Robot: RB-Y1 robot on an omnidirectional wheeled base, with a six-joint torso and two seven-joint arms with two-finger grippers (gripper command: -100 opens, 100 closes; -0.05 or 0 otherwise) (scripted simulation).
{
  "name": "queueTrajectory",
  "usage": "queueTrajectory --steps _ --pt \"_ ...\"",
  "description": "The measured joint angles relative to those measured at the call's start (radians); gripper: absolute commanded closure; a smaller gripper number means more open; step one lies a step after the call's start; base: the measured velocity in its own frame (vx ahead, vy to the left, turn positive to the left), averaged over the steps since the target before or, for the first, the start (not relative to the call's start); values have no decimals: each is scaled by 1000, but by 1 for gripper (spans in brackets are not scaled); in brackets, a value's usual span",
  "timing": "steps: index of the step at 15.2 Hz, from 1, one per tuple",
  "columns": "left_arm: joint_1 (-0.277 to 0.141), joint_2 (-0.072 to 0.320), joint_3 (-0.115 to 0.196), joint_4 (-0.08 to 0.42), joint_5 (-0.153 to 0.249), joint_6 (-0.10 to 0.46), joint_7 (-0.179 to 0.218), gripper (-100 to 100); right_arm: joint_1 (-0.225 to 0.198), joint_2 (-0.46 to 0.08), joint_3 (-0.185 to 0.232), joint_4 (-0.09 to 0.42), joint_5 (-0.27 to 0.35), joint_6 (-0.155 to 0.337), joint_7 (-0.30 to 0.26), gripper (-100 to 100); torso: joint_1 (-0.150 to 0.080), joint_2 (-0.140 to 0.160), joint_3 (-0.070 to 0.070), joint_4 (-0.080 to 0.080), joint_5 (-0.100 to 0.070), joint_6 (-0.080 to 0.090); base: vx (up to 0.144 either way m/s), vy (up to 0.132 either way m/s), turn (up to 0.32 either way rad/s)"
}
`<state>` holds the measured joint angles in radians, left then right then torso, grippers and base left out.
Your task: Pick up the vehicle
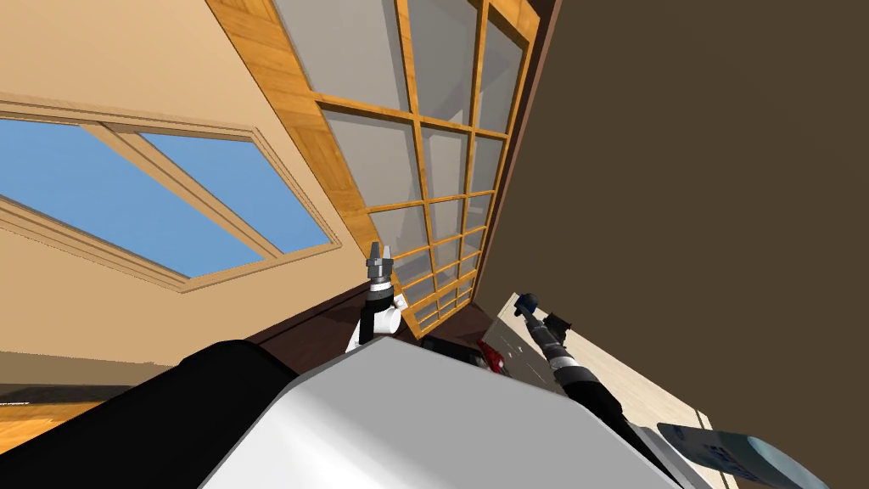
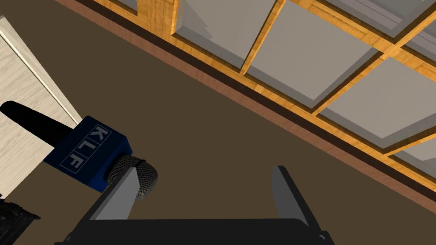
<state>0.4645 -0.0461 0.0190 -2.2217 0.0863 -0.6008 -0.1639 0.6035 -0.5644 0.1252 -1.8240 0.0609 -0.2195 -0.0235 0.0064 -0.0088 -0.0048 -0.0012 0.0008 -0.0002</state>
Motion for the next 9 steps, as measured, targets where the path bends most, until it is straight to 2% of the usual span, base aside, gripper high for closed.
queueTrajectory --steps 3,5,9 --pt "0 0 0 0 0 0 0 0 1 -29 11 38 -3 28 6 -100 -1 0 0 0 0 0 74 34 12" --pt "0 0 0 0 0 0 0 0 -10 -58 22 96 -7 41 8 -100 -1 -1 -1 0 0 0 99 48 29" --pt "0 0 0 0 0 0 0 0 -7 -135 41 172 -22 92 8 -100 -1 -2 -1 0 0 0 105 51 32"
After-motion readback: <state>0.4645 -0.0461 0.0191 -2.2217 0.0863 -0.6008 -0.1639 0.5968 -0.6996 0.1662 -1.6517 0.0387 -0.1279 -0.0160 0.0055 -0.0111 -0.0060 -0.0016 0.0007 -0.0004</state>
